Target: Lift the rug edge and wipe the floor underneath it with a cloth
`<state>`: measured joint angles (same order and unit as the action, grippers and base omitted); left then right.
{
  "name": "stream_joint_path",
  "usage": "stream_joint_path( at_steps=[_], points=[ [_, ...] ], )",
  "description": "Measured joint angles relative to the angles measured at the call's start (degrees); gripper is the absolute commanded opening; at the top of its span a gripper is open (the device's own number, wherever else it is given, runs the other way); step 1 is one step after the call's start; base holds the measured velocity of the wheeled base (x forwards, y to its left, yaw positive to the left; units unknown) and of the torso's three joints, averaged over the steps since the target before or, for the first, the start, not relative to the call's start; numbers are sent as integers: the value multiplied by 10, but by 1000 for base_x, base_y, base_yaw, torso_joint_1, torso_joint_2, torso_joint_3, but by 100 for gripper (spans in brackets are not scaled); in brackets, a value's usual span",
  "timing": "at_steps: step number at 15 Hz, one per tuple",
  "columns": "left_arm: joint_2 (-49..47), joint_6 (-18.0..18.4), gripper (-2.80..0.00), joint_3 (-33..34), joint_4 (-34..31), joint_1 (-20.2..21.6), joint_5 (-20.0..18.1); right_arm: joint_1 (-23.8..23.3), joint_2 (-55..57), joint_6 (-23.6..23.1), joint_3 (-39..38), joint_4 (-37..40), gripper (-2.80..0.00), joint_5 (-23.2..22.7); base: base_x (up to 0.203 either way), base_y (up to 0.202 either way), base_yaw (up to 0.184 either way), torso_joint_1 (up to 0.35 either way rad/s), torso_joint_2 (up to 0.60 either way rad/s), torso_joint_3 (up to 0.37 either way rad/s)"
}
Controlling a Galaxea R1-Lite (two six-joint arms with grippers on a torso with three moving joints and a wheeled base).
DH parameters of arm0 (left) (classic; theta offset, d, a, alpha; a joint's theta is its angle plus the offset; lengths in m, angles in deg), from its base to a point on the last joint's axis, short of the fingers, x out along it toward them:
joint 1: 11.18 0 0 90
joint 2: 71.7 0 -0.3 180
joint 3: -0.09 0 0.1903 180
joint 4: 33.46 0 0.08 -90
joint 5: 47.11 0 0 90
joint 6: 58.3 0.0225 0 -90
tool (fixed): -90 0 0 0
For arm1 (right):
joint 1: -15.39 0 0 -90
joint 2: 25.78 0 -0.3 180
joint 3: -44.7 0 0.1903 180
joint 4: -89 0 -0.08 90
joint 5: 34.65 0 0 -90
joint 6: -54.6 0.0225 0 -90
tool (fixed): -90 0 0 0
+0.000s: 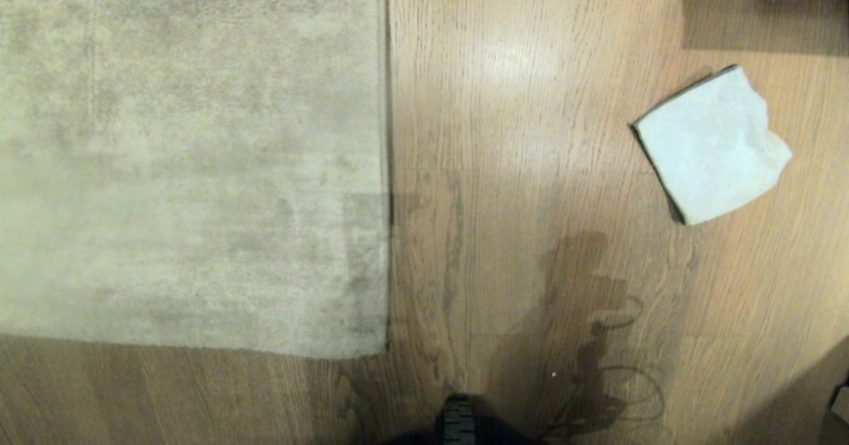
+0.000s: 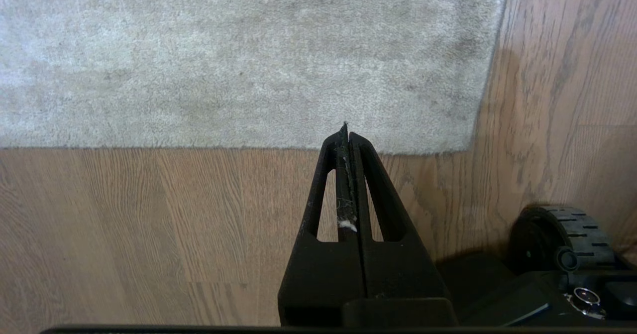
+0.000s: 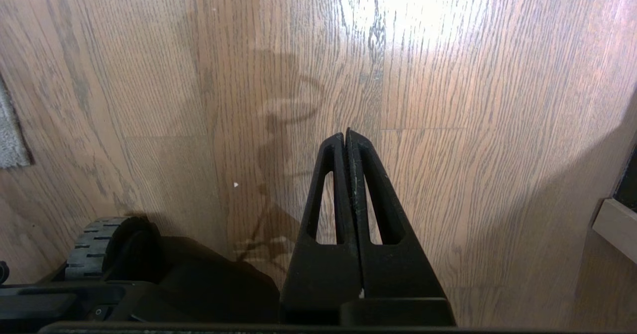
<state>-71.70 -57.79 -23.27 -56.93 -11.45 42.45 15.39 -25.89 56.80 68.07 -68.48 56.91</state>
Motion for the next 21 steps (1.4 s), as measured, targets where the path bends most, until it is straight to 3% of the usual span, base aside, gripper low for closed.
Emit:
stream_joint_path(
  at_steps=[5,17,21],
  points=[
    [0,28,-280,0,0,0,-6,0,0,0,0,0,-280,0,0,0,0,4,1,110],
    [0,26,-280,0,0,0,-3,0,0,0,0,0,-280,0,0,0,0,0,1,202],
    [0,43,-280,0,0,0,-7,0,0,0,0,0,-280,0,0,0,0,2,4,204]
  ],
)
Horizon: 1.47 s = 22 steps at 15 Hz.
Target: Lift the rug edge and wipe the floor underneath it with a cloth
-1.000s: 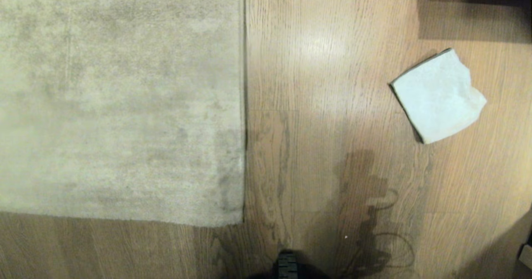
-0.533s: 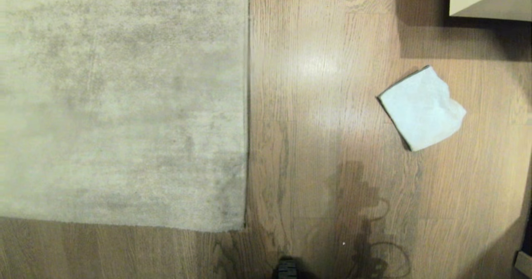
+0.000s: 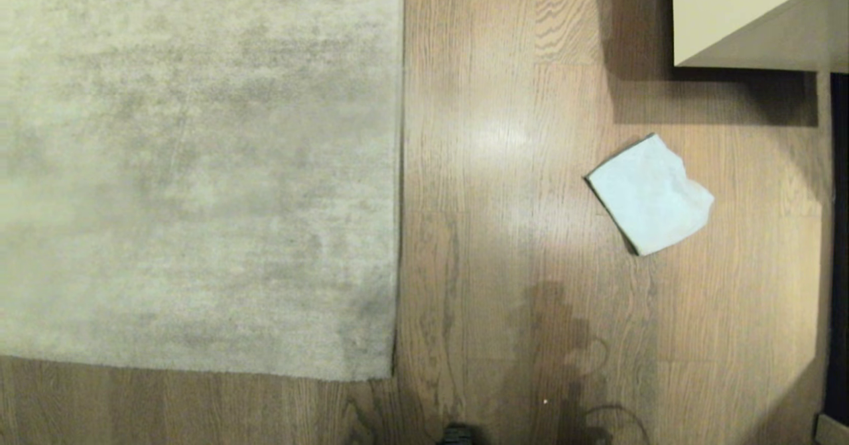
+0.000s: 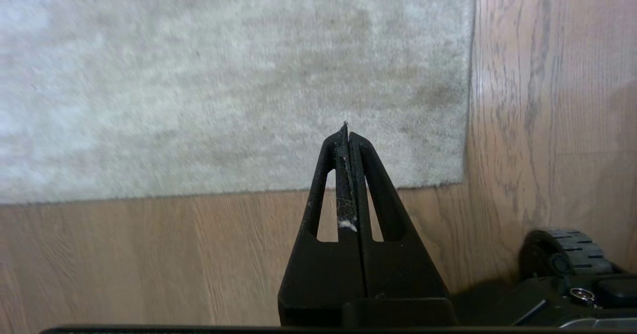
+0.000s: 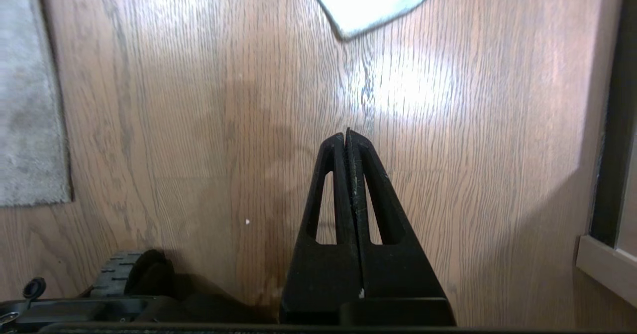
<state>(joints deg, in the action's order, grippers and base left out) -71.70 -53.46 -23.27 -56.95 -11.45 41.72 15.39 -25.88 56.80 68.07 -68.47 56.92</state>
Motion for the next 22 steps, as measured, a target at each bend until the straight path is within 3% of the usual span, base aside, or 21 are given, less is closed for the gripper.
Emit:
stream_joint_path(
  at_steps=[8,22],
  points=[
    [0,-34,-280,0,-1,0,8,0,0,0,0,0,-280,0,0,0,0,3,3,202],
    [0,-29,-280,0,0,0,2,0,0,0,0,0,-280,0,0,0,0,2,3,204]
  ],
)
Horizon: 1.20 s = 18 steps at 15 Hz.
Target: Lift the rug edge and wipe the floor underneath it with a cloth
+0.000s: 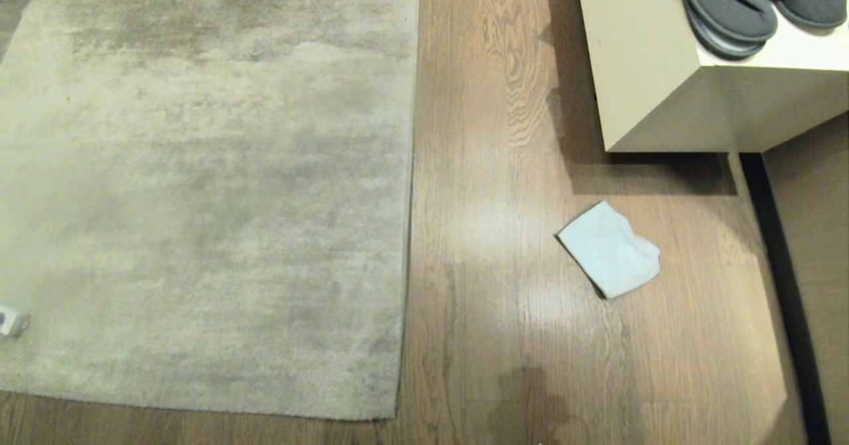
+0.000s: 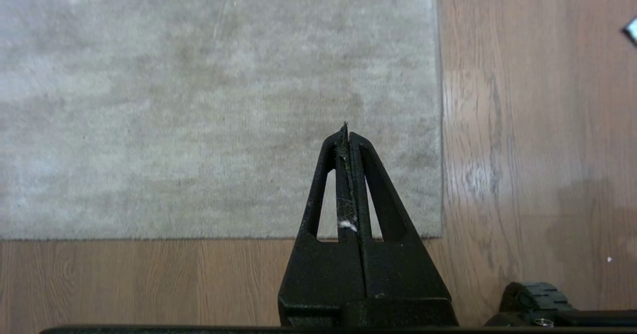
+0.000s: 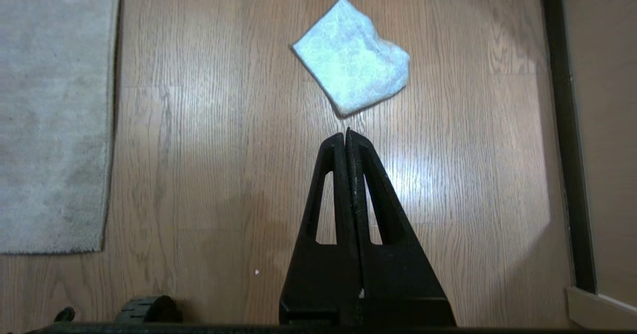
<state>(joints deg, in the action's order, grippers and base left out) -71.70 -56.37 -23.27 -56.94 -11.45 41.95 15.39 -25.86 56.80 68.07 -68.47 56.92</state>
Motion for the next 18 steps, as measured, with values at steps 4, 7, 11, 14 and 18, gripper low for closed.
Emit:
stream_joint_path(
  at_steps=[4,7,11,14,18],
  points=[
    [0,0,-280,0,0,0,2,0,0,0,0,0,-280,0,0,0,0,4,4,200],
    [0,0,-280,0,0,0,2,0,0,0,0,0,-280,0,0,0,0,-5,4,201],
    [0,0,-280,0,0,0,2,0,0,0,0,0,-280,0,0,0,0,1,0,201],
    [0,0,-280,0,0,0,3,0,0,0,0,0,-280,0,0,0,0,-1,1,200],
    [0,-1,-280,0,0,0,3,0,0,0,0,0,-280,0,0,0,0,6,2,205]
  ],
)
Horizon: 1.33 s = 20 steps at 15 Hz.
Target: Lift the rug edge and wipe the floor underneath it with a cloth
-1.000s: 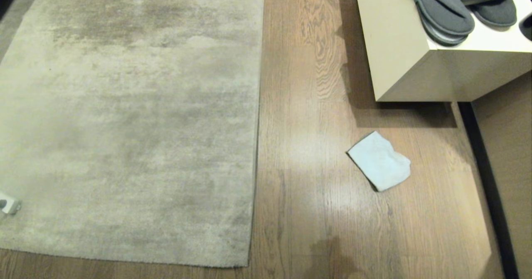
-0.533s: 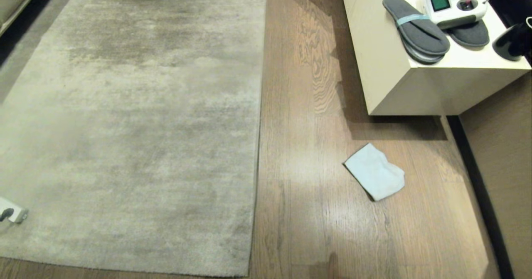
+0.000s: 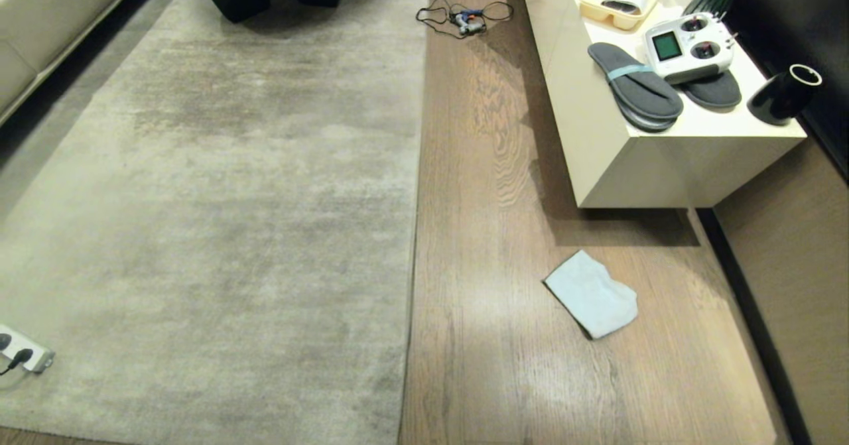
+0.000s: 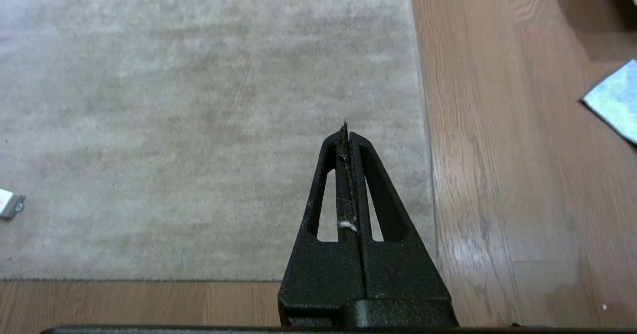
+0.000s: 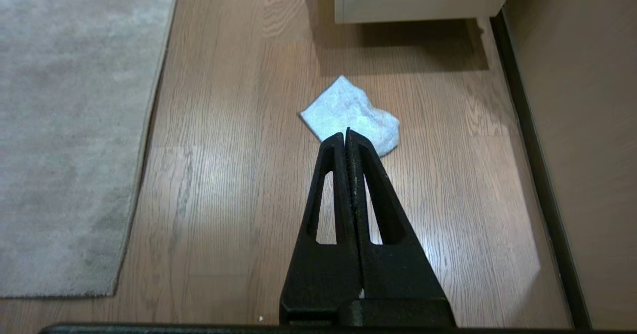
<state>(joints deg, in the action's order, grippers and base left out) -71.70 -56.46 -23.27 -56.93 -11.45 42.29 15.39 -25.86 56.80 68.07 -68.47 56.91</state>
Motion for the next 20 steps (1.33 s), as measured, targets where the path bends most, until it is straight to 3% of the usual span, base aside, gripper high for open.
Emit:
stream_joint_path(
  at_steps=[20],
  points=[
    [0,-12,-280,0,0,0,2,0,0,0,0,0,-280,0,0,0,0,2,1,202]
  ],
)
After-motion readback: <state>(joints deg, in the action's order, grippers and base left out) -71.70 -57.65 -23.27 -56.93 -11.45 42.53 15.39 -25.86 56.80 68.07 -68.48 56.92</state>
